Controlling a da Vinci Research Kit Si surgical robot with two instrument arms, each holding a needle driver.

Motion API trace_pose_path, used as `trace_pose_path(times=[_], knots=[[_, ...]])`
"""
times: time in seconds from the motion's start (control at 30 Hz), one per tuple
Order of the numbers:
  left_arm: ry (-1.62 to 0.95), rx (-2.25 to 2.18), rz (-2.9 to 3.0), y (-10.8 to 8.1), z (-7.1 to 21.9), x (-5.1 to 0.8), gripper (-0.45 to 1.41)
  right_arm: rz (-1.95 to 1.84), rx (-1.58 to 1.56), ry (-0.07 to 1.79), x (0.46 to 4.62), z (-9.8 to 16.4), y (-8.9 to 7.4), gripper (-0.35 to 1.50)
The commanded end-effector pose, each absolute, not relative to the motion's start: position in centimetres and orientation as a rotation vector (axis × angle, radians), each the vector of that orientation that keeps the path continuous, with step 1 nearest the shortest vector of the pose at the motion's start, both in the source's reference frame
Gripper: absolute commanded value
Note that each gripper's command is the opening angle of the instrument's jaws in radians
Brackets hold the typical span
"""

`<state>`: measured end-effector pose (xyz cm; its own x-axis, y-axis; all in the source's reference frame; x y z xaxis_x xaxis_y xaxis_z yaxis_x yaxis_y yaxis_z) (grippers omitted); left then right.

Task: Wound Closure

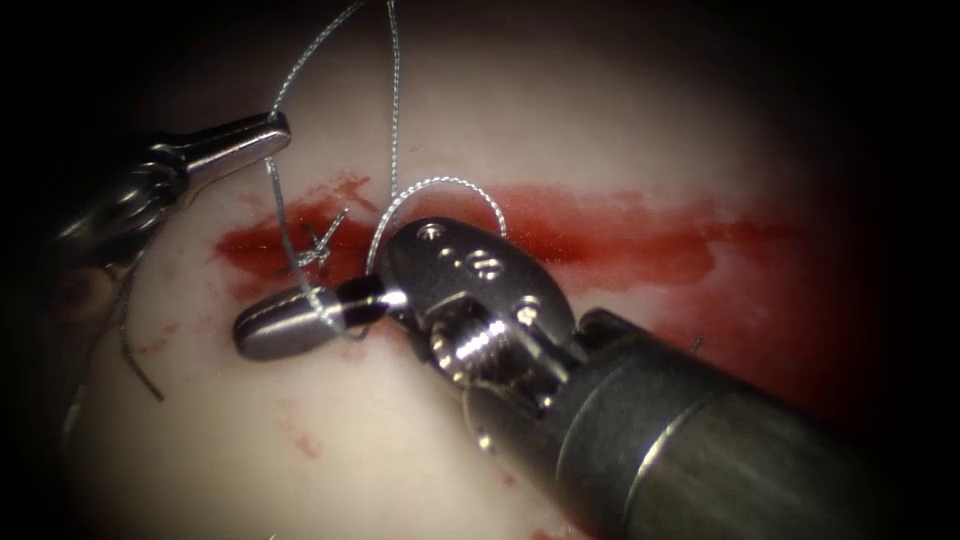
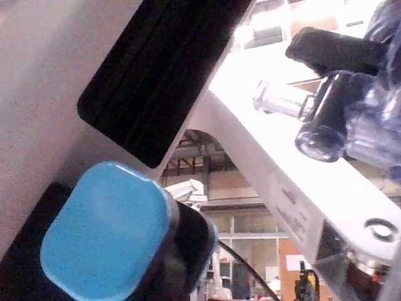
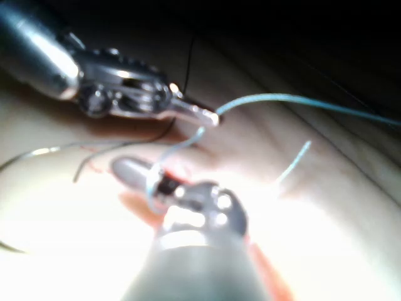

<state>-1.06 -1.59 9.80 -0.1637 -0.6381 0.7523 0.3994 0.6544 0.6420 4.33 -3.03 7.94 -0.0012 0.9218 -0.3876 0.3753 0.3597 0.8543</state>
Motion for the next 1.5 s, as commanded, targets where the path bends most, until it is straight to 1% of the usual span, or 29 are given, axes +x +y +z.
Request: trace_pose_path(times=[0.03,0.07,0.13,0.17,0.2,0.27,0.3,0.4,0.53,0.7,0.73,0.77,0.8,0.87,1.27,1.5], knots=[[-1.451,0.198,-0.919,-1.48,9.77,-1.07,-0.45,0.75,1.239,1.598,4.4,7.84,-2.81,-0.35],[-1.419,0.191,-0.922,-1.5,9.78,-1.02,-0.45,0.806,1.25,1.623,4.39,7.81,-2.76,-0.35],[-1.391,0.184,-0.924,-1.54,9.78,-0.97,-0.45,0.958,1.167,1.662,4.37,7.77,-2.65,-0.35],[-1.383,0.192,-0.919,-1.58,9.77,-0.94,-0.45,1.026,1.106,1.668,4.36,7.76,-2.61,-0.35],[-1.382,0.197,-0.915,-1.61,9.76,-0.92,-0.45,1.041,0.95,1.687,4.35,7.76,-2.57,-0.35],[-1.379,0.203,-0.916,-1.67,9.7,-0.9,-0.45,1.028,0.724,1.656,4.34,7.78,-2.53,-0.35],[-1.38,0.204,-0.91,-1.69,9.68,-0.89,-0.45,1.023,0.642,1.608,4.33,7.8,-2.51,-0.35],[-1.379,0.233,-0.935,-1.76,9.61,-0.92,-0.45,1.063,0.514,1.551,4.31,7.81,-2.47,-0.35],[-1.373,0.248,-0.919,-1.83,9.61,-1.03,-0.45,1.162,0.655,1.614,4.33,7.78,-2.44,-0.35],[-1.377,0.265,-0.907,-1.87,9.58,-1.08,-0.45,1.234,0.575,1.625,4.34,7.73,-2.39,-0.35],[-1.377,0.271,-0.91,-1.87,9.54,-1.08,-0.45,1.217,0.488,1.625,4.33,7.74,-2.37,-0.35],[-1.377,0.277,-0.909,-1.86,9.52,-1.07,-0.45,1.207,0.453,1.608,4.33,7.74,-2.37,-0.35],[-1.374,0.274,-0.922,-1.83,9.47,-1.05,-0.45,1.188,0.382,1.547,4.31,7.77,-2.36,-0.35],[-1.37,0.269,-0.938,-1.79,9.42,-1.02,-0.45,1.186,0.354,1.506,4.29,7.78,-2.37,-0.35],[-1.319,0.138,-0.965,-1.73,9.4,-0.88,-0.45,1.159,0.241,1.484,4.25,7.77,-2.33,-0.35],[-1.324,0.163,-0.945,-1.75,9.32,-0.9,-0.45,1.191,0.185,1.414,4.21,7.83,-2.32,-0.35]])
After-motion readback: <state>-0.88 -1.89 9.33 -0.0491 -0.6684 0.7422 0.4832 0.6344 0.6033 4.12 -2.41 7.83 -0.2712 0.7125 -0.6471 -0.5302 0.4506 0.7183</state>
